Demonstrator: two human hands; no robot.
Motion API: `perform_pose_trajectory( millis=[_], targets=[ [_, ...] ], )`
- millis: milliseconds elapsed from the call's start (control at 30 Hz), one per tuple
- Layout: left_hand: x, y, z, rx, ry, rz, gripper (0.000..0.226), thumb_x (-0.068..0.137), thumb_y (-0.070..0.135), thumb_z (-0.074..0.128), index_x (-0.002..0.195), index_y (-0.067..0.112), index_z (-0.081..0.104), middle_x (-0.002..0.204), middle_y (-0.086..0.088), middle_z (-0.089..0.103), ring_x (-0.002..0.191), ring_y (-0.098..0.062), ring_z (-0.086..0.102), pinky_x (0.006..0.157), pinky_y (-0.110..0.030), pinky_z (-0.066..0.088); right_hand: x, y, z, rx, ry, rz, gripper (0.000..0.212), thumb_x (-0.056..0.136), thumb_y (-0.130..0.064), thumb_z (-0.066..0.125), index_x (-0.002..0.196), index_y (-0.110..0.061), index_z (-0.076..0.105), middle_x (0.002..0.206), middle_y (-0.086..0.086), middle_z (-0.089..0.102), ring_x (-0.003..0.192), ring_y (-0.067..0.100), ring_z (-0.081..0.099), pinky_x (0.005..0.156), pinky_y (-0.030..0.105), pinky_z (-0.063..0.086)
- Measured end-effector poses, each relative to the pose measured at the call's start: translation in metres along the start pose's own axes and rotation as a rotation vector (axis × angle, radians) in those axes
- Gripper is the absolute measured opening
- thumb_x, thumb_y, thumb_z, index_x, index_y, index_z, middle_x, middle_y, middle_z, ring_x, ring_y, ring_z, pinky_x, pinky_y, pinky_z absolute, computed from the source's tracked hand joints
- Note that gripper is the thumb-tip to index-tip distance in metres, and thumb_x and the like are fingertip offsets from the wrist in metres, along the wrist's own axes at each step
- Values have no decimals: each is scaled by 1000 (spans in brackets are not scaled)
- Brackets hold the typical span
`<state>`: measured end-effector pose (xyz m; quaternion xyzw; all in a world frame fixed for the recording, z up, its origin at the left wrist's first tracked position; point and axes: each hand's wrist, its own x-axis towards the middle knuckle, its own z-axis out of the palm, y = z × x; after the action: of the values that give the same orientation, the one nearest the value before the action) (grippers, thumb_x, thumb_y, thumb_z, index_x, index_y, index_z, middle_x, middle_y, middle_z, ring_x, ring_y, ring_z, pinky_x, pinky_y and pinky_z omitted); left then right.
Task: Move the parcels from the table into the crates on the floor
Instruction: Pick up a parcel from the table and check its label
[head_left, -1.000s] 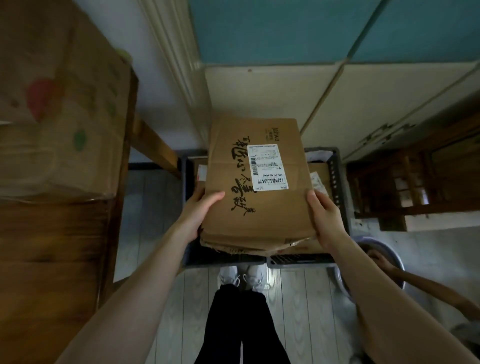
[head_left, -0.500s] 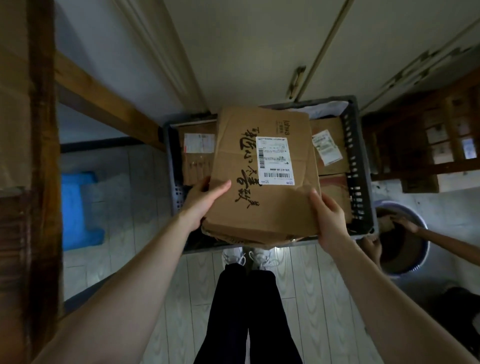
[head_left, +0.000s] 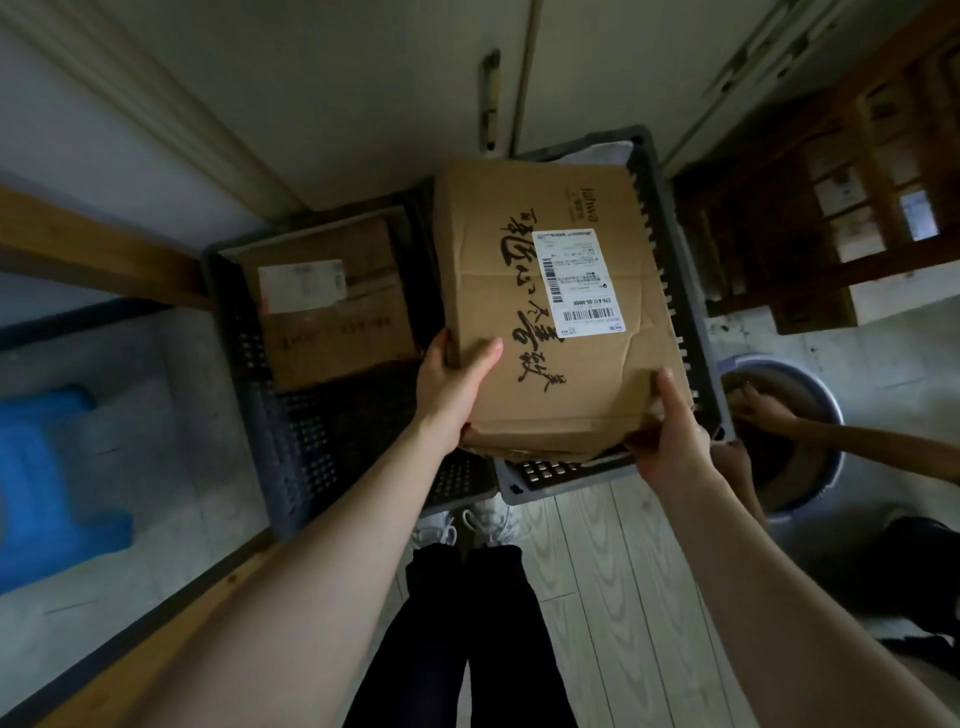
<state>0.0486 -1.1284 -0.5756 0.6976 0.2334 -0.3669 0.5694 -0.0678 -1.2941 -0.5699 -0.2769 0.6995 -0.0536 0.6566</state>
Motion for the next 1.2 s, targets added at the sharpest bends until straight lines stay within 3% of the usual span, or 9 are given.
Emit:
perform_pose_trajectory(
  millis=[67,233,433,600,733,800,900,1033,1200],
  targets=[
    [8,-9,17,-5,-2,11,74,81,34,73,144,21,36,127,1,54,112,-17,54,91,-32,47,20,-1,-2,48,-11,35,62,78,-44,72,124,-14,42,125,11,55,109,28,57,95,46,50],
    [26,-30,58,-25,-28,43,64,86,30,67,142,23,37,120,4,53,101,-11,53,70,-16,46,64,3,-5,67,-31,103,82,70,-56,73,135,-21,39,127,9,53,113,32,53,94,55,47],
    [59,-59,87,-1,-33,22,69,88,37,64,146,23,32,136,-5,50,112,-20,55,85,-29,50,104,7,-11,127,-13,42,43,79,-45,71,105,-17,53,122,8,59,107,26,59,96,45,49],
    [89,-80,101,137,-125,-57,78,87,45,62,150,25,21,147,-6,39,127,-25,46,100,-36,44,134,21,-15,24,-13,40,67,81,-47,68,136,-19,44,125,7,57,109,29,56,95,50,48],
    [107,-84,102,229,-155,-119,89,87,46,61,152,24,4,157,-4,19,140,-28,29,109,-44,31,148,32,-15,57,-21,53,57,89,-35,62,140,-22,41,127,10,57,95,25,60,70,41,50],
    [116,-85,102,250,-172,-130,93,86,46,63,152,26,0,158,-4,16,141,-29,26,111,-48,28,155,37,-15,96,-21,56,57,92,-30,60,143,-19,37,130,12,56,90,23,60,70,40,48],
    [123,-83,103,286,-166,-139,92,88,41,63,152,25,0,157,-5,19,140,-29,28,110,-47,29,162,39,-14,94,-4,50,57,93,-30,59,143,-17,37,132,11,54,98,25,59,81,42,47],
    [127,-82,103,350,-105,-84,73,96,23,53,152,27,7,155,-4,25,137,-27,34,109,-45,35,168,38,-13,53,27,59,48,94,-34,56,137,-16,45,125,12,58,101,27,61,69,39,50],
    [132,-69,96,354,-44,-40,64,99,9,45,152,27,13,155,-4,26,138,-26,34,110,-45,35,166,41,-10,-5,41,69,40,93,-38,57,118,-7,52,112,14,61,94,28,63,77,42,51]
  ],
)
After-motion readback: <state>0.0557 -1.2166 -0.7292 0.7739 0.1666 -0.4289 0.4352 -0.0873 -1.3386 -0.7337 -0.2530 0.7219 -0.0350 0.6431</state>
